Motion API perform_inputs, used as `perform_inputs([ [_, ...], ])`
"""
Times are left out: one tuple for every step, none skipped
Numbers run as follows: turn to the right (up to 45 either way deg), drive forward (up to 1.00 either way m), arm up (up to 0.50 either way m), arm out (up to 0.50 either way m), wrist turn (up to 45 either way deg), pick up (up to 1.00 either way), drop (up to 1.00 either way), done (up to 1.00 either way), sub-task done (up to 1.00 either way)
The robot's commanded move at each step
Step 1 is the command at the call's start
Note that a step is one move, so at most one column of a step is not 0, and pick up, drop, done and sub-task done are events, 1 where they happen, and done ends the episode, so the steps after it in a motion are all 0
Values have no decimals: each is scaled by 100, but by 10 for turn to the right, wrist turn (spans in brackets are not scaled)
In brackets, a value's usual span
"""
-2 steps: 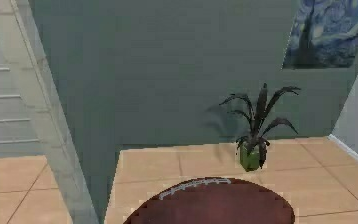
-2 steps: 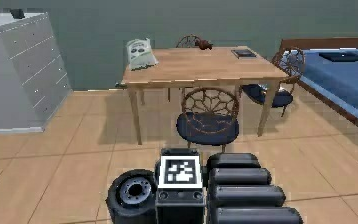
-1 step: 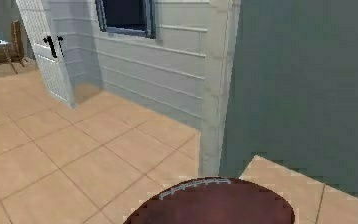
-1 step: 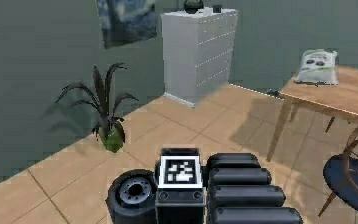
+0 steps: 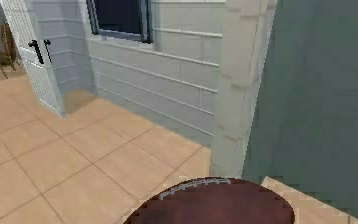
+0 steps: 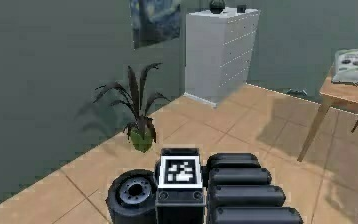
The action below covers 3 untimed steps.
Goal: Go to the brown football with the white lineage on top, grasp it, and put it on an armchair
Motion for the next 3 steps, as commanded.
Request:
perform_inputs([
  [-450, 0, 0, 0, 0, 0, 0, 0, 0],
  [0, 100, 0, 0, 0, 0, 0, 0, 0],
  [0, 100, 0, 0, 0, 0, 0, 0, 0],
])
